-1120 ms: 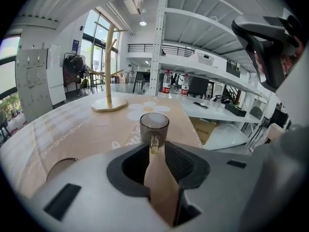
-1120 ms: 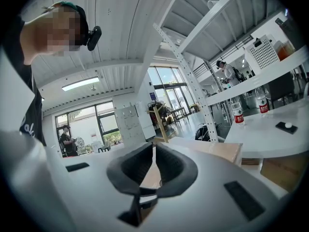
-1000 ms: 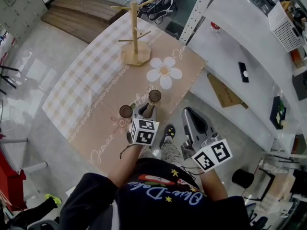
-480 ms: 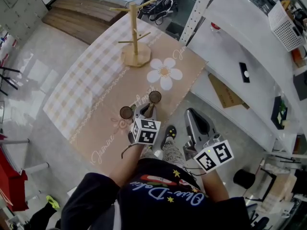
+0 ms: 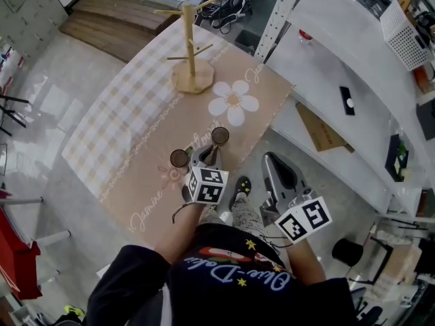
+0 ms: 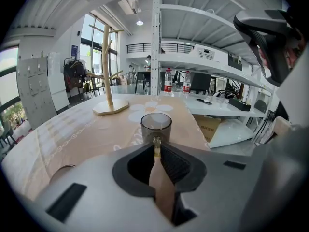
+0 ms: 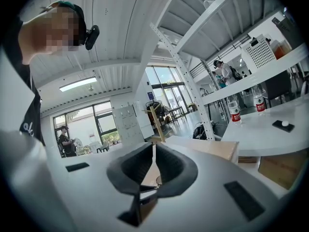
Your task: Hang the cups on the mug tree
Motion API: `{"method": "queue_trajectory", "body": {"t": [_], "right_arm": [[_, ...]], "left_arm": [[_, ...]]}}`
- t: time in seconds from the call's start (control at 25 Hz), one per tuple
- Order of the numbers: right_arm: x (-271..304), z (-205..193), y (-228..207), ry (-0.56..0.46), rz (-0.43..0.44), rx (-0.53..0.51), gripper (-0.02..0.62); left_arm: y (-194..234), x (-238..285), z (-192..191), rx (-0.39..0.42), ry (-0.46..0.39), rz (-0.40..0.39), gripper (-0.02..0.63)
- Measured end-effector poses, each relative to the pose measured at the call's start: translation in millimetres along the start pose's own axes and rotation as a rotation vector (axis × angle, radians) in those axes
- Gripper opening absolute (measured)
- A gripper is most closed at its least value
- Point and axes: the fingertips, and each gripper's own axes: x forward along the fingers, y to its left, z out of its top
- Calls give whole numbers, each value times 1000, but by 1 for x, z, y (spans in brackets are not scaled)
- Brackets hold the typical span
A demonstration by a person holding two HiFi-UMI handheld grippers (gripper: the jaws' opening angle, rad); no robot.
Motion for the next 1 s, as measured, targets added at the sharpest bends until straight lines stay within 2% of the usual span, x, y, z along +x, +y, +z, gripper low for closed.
{"method": "queue_trajectory", "body": {"t": [0.16,1.0], "right_arm": [[0,0,-1,5,-2,-4,26],[0,-4,-2,14,17,18,26]], "left_arm": [[-4,-4,8,35,-40,0,40],[-11,-23,26,-35,-135,-73,38]]}}
